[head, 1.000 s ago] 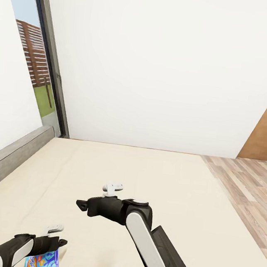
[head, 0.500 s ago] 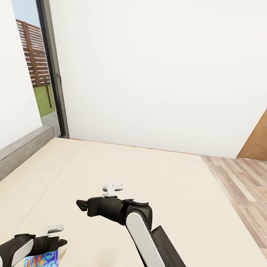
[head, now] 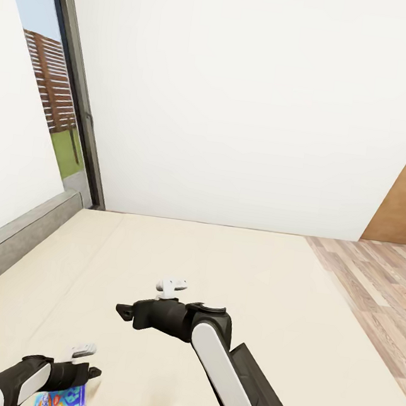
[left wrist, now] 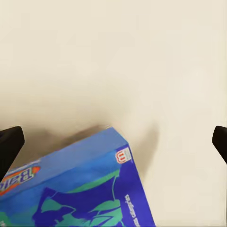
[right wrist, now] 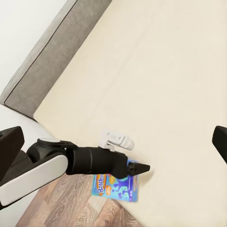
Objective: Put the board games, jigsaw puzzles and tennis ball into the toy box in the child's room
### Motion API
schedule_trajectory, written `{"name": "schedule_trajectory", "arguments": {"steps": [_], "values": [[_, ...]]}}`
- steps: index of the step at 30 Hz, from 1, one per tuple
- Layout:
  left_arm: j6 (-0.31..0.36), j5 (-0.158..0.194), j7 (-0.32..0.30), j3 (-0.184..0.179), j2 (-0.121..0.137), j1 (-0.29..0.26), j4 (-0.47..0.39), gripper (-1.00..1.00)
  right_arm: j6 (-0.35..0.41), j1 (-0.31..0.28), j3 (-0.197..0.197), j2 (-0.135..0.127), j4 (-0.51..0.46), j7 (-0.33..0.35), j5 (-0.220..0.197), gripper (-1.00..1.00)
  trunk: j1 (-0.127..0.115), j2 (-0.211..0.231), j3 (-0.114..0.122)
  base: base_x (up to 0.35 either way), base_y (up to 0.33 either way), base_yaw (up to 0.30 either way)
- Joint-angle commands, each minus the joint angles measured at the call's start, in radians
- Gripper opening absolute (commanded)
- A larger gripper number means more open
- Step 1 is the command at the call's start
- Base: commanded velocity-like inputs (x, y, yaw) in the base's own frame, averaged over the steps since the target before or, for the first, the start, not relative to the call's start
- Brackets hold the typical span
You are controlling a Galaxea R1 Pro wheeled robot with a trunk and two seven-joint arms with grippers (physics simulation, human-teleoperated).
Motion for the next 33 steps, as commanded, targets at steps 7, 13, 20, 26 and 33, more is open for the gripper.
{"name": "schedule_trajectory", "arguments": {"steps": [7, 13, 20, 26, 33], "values": [[0.033, 0.004, 0.0, 0.05, 0.001, 0.0, -0.001, 1.0, 0.002, -0.001, 0.0, 0.0, -0.001, -0.01, -0.01, 1.0, 0.0, -0.001, -0.001, 0.0, 0.0, 0.0], [0.038, 0.003, 0.0, 0.054, 0.001, 0.0, -0.001, 1.0, 0.002, -0.001, 0.0, 0.0, -0.001, -0.01, -0.01, 1.0, 0.0, -0.001, -0.001, 0.0, 0.0, 0.0], [0.038, 0.003, 0.0, 0.054, 0.001, 0.0, -0.001, 1.0, 0.002, -0.001, 0.0, 0.0, -0.001, -0.01, -0.01, 1.0, 0.0, -0.001, -0.001, 0.0, 0.0, 0.0], [0.037, 0.003, -0.001, 0.054, 0.001, 0.0, -0.001, 1.0, 0.002, -0.001, 0.001, 0.0, -0.001, -0.011, -0.01, 1.0, 0.0, -0.001, -0.001, 0.0, 0.0, 0.0], [0.037, 0.003, -0.001, 0.053, 0.001, 0.0, -0.003, 1.0, 0.001, -0.001, 0.0, 0.0, -0.001, -0.012, -0.006, 1.0, 0.0, -0.001, -0.001, 0.0, 0.0, 0.0]]}}
